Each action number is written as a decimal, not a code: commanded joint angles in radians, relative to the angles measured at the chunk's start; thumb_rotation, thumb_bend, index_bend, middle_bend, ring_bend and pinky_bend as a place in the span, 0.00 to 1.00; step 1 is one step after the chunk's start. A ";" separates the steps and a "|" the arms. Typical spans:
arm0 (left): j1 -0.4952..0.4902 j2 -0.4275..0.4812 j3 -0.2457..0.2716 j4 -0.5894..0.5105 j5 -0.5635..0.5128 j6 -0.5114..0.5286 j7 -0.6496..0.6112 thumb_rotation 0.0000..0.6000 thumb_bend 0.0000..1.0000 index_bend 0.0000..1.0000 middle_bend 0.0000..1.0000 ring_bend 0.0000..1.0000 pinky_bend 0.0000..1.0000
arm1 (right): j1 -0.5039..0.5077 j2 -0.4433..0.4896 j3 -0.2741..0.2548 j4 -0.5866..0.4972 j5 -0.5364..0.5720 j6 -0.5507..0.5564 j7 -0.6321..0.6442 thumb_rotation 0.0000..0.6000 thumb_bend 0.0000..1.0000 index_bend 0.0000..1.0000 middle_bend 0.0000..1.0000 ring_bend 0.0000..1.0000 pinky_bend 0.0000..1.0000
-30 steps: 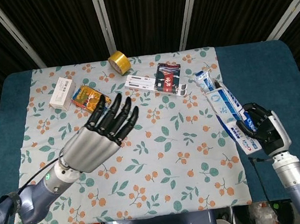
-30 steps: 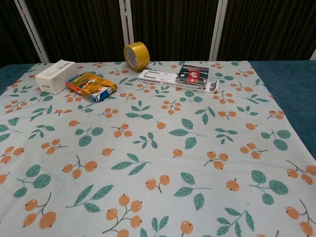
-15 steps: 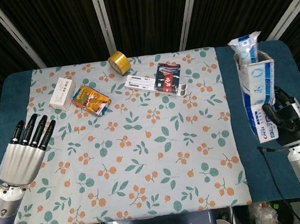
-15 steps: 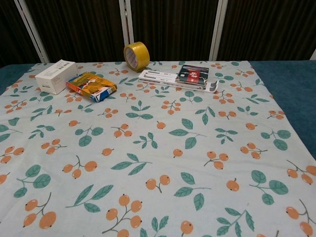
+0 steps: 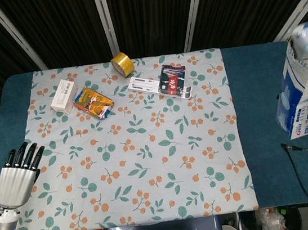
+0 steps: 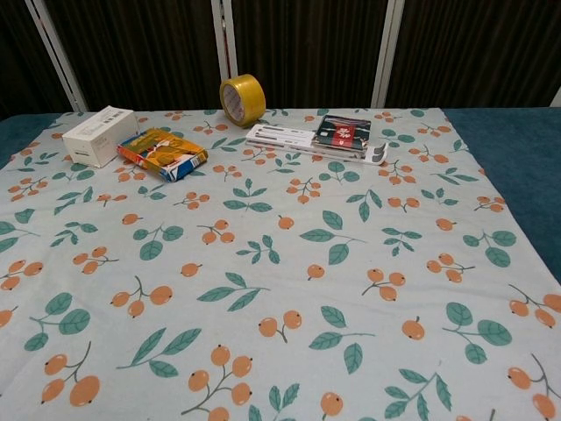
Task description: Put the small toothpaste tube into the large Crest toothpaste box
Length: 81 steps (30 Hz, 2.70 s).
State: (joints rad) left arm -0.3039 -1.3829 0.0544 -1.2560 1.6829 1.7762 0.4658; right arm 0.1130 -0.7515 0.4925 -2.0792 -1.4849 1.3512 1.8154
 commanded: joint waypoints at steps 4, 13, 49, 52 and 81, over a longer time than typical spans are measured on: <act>0.011 -0.015 -0.001 0.014 0.010 -0.009 -0.013 1.00 0.04 0.25 0.26 0.23 0.34 | 0.012 0.008 -0.020 -0.001 -0.007 -0.009 0.023 1.00 0.37 0.26 0.39 0.27 0.36; 0.020 -0.021 -0.008 0.009 0.019 -0.030 -0.010 1.00 0.04 0.25 0.25 0.23 0.34 | 0.023 0.028 -0.037 0.001 0.005 -0.017 0.073 1.00 0.37 0.33 0.47 0.41 0.47; 0.046 -0.007 -0.051 -0.021 0.053 -0.079 -0.055 1.00 0.04 0.25 0.25 0.23 0.34 | 0.182 -0.311 -0.283 0.140 0.157 -0.223 -0.894 1.00 0.39 0.46 0.57 0.51 0.56; 0.046 -0.007 -0.052 -0.021 0.057 -0.083 -0.059 1.00 0.04 0.25 0.25 0.23 0.34 | 0.188 -0.351 -0.295 0.149 0.167 -0.221 -0.960 1.00 0.39 0.46 0.57 0.51 0.56; 0.057 0.013 -0.059 -0.047 0.073 -0.109 -0.118 1.00 0.04 0.25 0.25 0.23 0.33 | 0.198 -0.795 -0.410 0.404 0.187 -0.144 -1.502 1.00 0.39 0.36 0.49 0.35 0.38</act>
State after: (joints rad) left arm -0.2475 -1.3701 -0.0046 -1.3022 1.7567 1.6681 0.3480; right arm 0.3064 -1.5390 0.0939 -1.6843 -1.2817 1.2090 0.3468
